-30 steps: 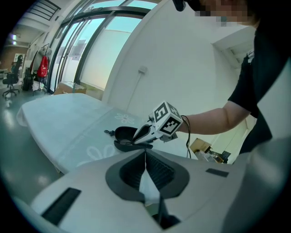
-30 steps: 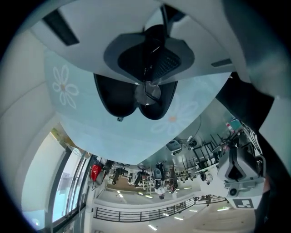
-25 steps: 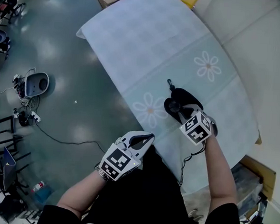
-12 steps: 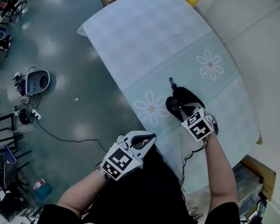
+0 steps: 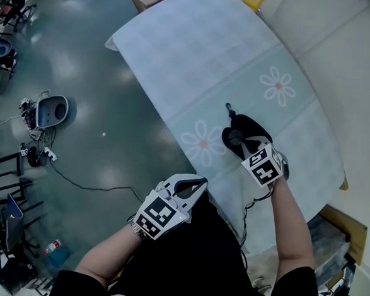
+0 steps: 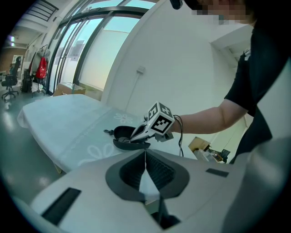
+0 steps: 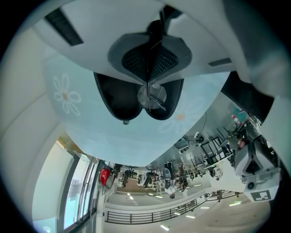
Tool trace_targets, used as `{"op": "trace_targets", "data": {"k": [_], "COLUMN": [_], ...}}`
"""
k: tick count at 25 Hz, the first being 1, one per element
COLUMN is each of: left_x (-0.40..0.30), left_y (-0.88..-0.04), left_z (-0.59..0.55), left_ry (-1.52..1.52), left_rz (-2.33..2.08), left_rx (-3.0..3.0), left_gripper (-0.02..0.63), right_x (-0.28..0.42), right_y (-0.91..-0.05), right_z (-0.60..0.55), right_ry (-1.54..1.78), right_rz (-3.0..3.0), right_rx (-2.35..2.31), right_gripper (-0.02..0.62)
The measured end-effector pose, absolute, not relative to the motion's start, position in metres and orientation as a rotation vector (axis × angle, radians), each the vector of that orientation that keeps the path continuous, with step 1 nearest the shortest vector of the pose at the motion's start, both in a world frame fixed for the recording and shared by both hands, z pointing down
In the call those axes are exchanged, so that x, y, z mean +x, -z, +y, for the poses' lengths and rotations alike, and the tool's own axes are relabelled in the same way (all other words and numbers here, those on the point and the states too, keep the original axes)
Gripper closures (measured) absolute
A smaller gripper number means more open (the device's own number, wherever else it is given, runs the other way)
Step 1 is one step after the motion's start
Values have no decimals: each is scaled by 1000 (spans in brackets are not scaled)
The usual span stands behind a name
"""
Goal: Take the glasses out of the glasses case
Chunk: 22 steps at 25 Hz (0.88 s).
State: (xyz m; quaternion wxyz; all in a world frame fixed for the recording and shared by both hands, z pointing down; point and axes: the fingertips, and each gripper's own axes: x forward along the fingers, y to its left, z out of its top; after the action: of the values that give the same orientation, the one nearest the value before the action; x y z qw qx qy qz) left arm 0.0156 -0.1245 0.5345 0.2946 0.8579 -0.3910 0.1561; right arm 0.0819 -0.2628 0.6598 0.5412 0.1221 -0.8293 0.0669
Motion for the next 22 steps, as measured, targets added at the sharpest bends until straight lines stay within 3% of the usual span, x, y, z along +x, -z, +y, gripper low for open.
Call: {"op": "trace_targets", "data": {"k": [22], "left_x": [-25], "left_y": [-478], "left_z": [-85], "left_ry": [-336], "left_rz": [-1081], "left_rx": [2405], "left_gripper": [575], "right_x": [67], "right_y": [-523], "right_z": [-239], "right_ry": [-323], "right_rz": [-2304], "right_rx": [775], "right_gripper": [569]}}
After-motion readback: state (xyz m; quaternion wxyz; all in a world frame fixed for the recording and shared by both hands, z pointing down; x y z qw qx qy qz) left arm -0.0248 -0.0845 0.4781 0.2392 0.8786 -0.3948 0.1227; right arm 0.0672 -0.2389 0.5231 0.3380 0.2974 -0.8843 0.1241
